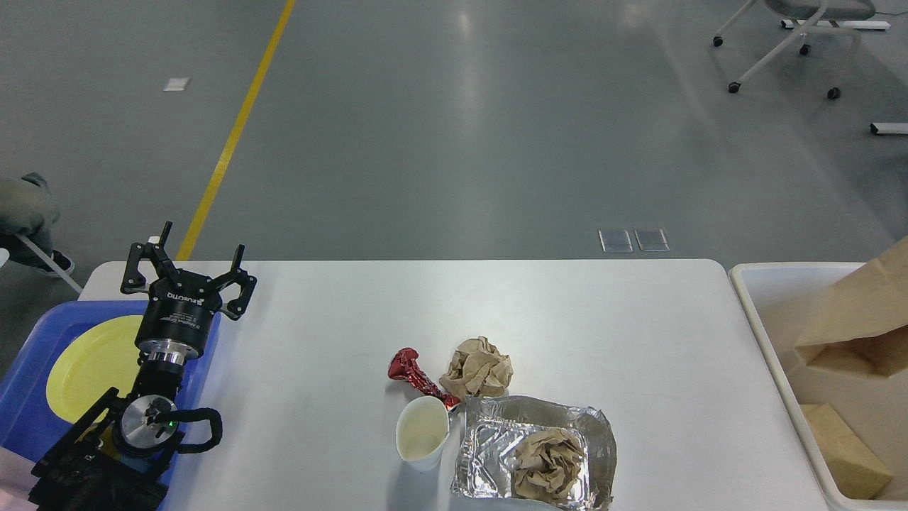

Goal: Tidy desktop
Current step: 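Lower the bag into the bin and open the right gripper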

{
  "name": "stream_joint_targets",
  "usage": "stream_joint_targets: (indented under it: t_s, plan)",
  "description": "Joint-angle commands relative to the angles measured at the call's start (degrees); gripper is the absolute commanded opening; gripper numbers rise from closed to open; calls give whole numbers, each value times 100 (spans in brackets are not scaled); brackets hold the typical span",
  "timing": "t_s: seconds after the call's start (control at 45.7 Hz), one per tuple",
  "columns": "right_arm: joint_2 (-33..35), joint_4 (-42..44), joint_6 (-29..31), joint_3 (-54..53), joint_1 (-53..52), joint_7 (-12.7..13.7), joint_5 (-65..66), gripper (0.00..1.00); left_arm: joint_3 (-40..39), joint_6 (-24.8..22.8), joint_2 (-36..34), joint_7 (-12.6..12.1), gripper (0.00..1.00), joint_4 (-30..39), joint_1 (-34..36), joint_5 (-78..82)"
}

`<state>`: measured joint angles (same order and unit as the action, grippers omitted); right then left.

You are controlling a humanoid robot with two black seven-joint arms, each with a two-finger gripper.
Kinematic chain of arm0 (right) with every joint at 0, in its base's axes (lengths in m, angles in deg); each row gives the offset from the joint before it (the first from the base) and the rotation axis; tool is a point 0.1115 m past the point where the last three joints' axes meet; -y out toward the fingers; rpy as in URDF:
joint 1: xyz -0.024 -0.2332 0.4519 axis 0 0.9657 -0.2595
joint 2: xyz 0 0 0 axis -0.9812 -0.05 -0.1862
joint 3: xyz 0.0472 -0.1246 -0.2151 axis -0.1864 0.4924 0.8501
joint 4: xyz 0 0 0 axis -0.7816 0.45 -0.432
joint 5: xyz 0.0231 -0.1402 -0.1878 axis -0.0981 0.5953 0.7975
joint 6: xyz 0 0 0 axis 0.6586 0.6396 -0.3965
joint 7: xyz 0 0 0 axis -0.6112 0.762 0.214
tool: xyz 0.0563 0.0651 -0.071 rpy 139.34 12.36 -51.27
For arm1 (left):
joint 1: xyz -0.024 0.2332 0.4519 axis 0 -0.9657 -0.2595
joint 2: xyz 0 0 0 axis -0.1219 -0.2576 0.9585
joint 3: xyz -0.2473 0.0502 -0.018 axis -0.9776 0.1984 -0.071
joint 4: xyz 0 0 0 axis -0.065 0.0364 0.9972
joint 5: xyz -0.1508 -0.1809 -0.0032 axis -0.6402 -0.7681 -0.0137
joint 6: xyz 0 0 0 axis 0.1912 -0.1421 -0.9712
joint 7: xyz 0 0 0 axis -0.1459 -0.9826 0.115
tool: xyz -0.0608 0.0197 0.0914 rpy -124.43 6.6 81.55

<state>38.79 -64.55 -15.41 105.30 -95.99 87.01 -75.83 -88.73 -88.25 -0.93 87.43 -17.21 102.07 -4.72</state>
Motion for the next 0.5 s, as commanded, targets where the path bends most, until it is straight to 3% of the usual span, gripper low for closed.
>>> stream_joint_targets:
  t_s: [0.0,0.219,0.482]
  plan:
    - [-3,820,-754,-792,1664,-36,27,0,0,0,0,-5,99,0,1,0]
    - [-548,1839,-2266,-2480,4292,-45,18,0,0,0,0,-5,99,0,1,0]
    - [-2085,4292,-2715,-4036,6789,-54,-43,0,0,0,0,-5,99,0,1,0]
